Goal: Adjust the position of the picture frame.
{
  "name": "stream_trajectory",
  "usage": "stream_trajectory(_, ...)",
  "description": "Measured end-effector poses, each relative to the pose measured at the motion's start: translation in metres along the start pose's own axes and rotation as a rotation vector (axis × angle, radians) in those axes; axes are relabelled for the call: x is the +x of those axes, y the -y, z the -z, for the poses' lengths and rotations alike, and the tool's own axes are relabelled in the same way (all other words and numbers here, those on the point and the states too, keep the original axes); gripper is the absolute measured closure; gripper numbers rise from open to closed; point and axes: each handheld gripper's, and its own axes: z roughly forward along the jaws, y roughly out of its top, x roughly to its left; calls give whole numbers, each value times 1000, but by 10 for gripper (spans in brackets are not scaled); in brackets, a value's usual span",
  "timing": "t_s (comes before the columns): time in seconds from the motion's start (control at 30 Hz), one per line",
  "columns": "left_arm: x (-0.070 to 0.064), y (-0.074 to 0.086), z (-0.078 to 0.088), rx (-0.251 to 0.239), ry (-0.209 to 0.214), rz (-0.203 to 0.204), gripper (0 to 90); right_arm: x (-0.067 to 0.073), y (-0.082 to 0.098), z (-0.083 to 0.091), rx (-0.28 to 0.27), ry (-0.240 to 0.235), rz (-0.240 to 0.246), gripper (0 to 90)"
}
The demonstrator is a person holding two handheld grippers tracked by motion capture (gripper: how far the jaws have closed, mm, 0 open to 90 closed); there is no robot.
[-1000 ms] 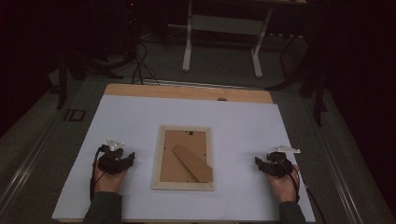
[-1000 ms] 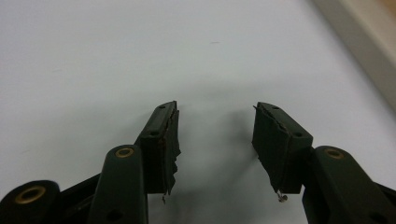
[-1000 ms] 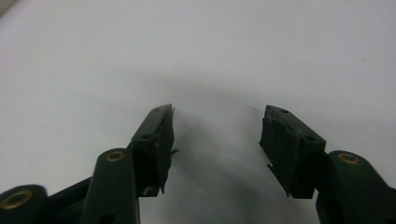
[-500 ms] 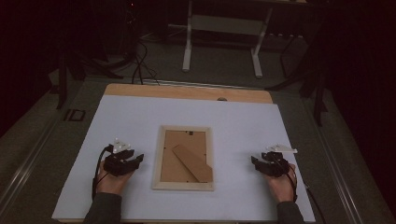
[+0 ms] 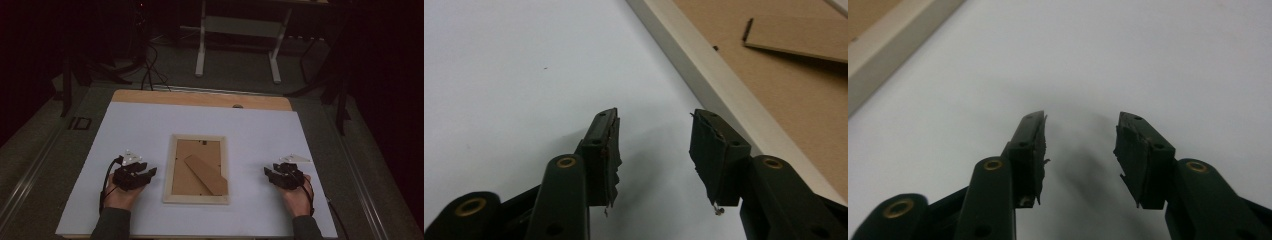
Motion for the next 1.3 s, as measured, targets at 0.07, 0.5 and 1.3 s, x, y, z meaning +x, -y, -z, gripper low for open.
stream_trajectory(0.07, -1, 0, 0, 0, 8, 1, 568, 3, -2, 0, -3, -8, 6, 568)
stream_trajectory(0.5, -5, 0, -2, 15, 44, -18, 592, 18, -12, -7, -2, -59, 21, 632)
stream_trajectory(1.3, -13, 3, -6, 34, 114, -31, 634, 65, -22, -31, 38, -167, 91, 675)
